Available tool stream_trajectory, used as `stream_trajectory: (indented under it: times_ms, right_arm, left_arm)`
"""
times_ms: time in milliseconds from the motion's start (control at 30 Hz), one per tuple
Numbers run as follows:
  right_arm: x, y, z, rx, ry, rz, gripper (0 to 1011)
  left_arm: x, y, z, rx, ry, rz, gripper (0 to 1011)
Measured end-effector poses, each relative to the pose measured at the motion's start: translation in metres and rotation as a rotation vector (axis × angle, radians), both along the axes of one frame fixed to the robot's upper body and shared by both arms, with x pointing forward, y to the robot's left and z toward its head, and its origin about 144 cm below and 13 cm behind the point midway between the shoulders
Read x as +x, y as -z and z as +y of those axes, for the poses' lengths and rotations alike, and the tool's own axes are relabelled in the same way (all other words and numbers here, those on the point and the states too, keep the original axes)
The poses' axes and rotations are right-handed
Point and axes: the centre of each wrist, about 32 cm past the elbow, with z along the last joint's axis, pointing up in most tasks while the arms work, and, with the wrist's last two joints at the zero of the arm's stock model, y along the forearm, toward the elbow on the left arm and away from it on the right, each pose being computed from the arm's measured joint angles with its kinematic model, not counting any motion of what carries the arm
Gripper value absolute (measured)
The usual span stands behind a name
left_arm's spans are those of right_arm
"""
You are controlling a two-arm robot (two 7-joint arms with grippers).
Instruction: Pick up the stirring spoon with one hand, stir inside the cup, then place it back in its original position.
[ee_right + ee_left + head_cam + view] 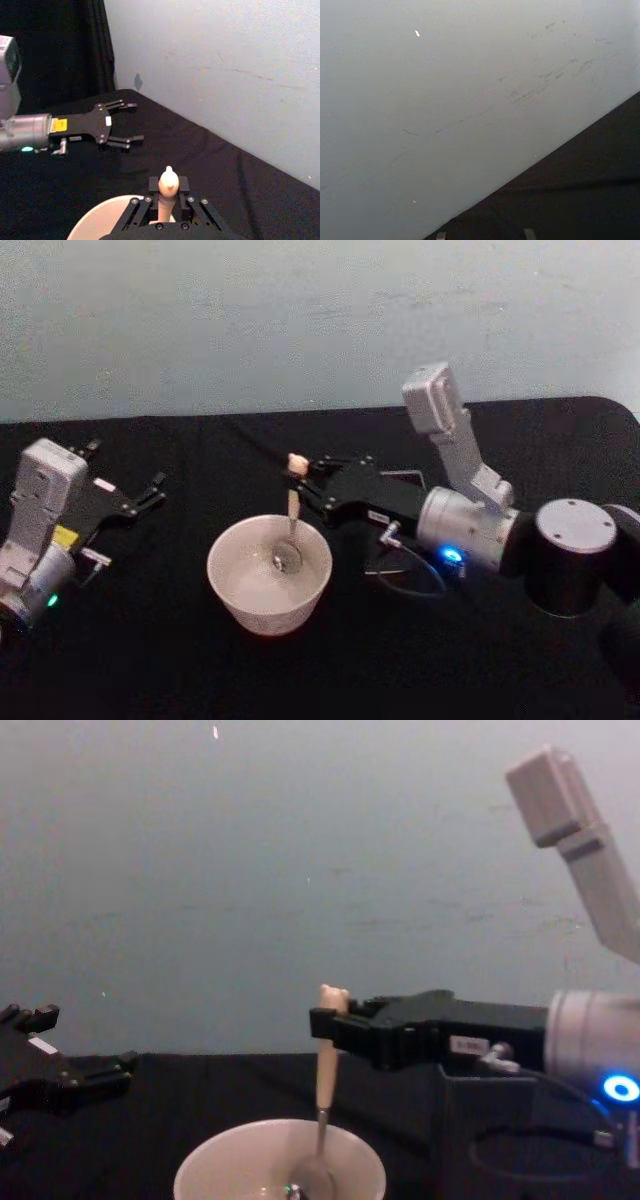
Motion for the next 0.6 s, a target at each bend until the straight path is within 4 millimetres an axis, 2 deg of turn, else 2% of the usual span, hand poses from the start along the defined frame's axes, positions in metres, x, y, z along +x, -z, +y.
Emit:
stream_trajectory:
  times_ms: [267, 400, 600]
  right_arm:
    - [-0.019, -0.003, -0.015, -0.003, -0.042, 0.013, 224]
    - [-0.027, -0.005, -0.013, 0.005, -0.071, 0.019, 224]
    - [-0.028, -0.008, -0.009, 0.034, -0.067, 0.038, 224]
  left_arm:
    - [0.0, 0.0, 0.0, 0.0, 0.0, 0.0, 1001]
    - [0.0, 0.0, 0.0, 0.0, 0.0, 0.0, 1001]
    - [0.0, 0.0, 0.0, 0.0, 0.0, 0.0, 1001]
